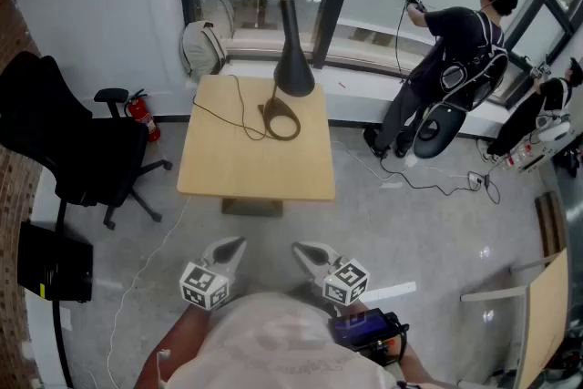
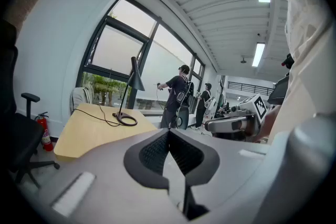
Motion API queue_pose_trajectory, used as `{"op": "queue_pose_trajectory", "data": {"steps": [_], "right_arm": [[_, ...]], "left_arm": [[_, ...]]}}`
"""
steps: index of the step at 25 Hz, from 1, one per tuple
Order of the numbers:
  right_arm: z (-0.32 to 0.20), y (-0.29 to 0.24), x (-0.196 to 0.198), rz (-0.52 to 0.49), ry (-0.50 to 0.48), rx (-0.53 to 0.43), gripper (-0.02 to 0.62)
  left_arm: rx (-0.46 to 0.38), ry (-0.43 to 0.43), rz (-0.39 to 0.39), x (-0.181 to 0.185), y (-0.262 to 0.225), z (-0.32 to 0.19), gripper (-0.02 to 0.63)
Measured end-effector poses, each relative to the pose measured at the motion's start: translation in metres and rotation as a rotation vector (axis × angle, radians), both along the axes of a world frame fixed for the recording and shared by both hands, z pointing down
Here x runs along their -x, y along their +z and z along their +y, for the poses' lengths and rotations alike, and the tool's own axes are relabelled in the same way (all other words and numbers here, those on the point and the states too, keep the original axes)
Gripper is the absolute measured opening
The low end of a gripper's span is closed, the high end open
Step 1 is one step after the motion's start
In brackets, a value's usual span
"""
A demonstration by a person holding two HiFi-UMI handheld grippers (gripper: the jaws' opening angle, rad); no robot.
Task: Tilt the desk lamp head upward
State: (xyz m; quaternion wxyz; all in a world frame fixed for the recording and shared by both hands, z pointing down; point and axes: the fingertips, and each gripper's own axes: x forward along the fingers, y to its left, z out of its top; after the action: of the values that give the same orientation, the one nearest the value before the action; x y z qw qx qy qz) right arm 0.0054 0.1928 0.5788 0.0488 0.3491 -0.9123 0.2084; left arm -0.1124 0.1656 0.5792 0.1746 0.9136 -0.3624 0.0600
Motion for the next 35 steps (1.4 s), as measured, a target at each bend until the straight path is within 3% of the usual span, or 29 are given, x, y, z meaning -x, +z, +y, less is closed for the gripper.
{"op": "queue_pose_trajectory", "data": {"steps": [6,35], "right_arm": [[0.0009,0.0024,-0.0069,-0.023,0.054,0.008,0.014],[0.0031,0.0073,-0.0036,0.017,0.056,0.035,0.014]], "left_arm": [[-0.001,0.009,0.005,-0.002,0.0,0.0055,0.002],[0.007,0.012,0.021,-0.003,0.0025,0.0084,0.002]]}}
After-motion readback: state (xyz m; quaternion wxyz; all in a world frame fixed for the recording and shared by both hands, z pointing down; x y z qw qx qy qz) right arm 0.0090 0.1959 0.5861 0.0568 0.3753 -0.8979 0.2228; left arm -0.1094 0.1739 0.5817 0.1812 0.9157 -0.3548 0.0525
